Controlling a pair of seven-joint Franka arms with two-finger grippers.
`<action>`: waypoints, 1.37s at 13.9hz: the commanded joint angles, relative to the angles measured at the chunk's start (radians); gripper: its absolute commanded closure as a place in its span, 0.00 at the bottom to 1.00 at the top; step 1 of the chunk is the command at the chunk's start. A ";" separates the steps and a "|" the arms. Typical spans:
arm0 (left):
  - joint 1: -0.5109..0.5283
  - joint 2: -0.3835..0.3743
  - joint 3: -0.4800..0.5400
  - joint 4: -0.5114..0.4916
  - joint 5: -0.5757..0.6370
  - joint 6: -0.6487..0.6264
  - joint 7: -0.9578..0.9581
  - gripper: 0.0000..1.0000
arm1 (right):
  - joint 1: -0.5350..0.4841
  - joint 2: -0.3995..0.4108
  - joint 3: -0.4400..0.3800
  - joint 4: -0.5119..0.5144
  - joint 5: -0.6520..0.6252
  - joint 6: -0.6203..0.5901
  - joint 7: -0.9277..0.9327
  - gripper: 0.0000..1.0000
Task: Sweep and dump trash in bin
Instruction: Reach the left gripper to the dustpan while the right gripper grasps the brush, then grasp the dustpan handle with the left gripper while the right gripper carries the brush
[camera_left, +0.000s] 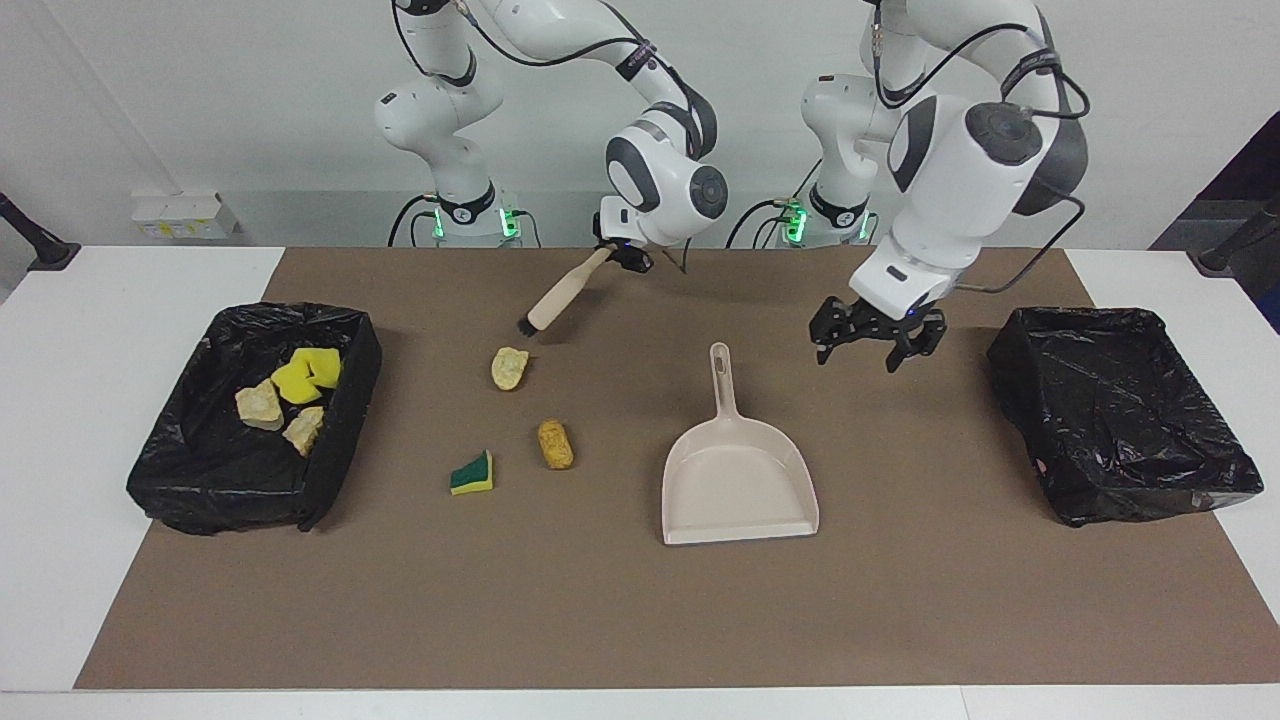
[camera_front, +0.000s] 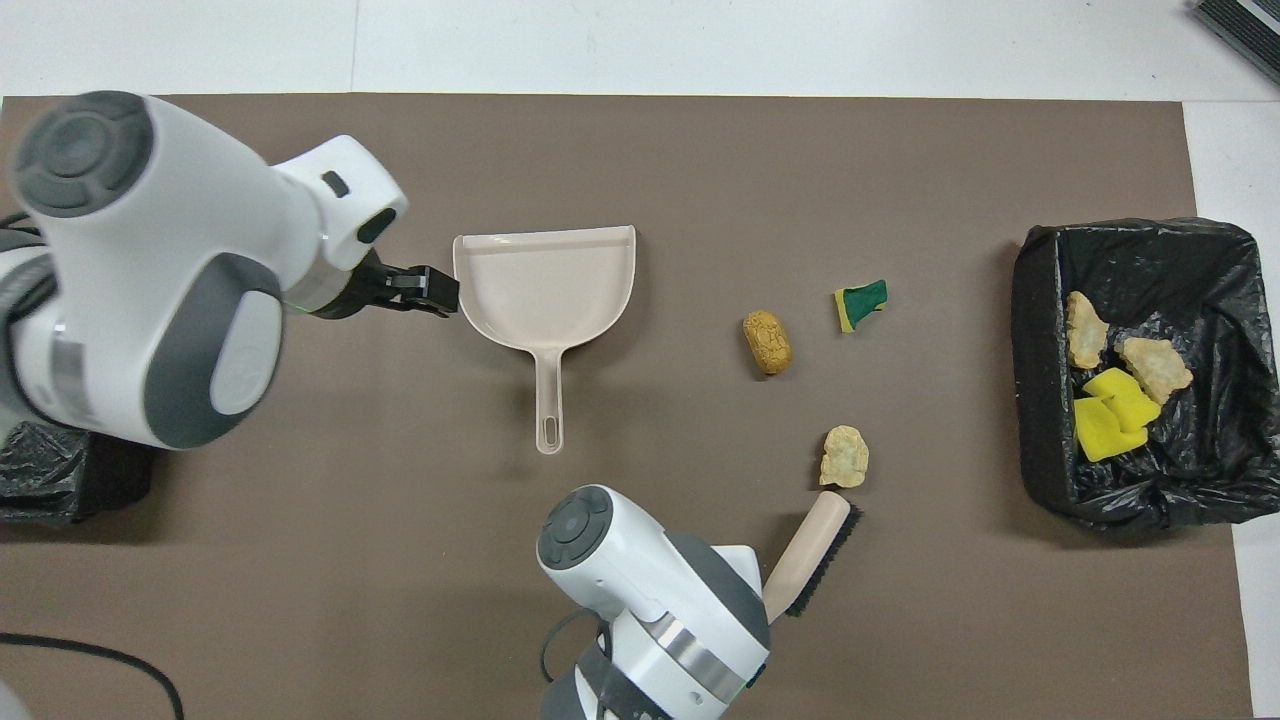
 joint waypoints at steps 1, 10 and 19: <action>-0.094 0.076 0.018 -0.008 -0.013 0.085 -0.083 0.00 | -0.066 -0.074 0.010 -0.103 -0.011 0.031 0.030 1.00; -0.234 -0.005 0.016 -0.284 -0.026 0.197 -0.102 0.00 | -0.218 -0.045 0.012 -0.174 -0.149 0.350 -0.048 1.00; -0.251 0.013 0.018 -0.301 -0.059 0.234 -0.131 1.00 | -0.348 0.136 0.016 0.152 -0.122 0.447 -0.269 1.00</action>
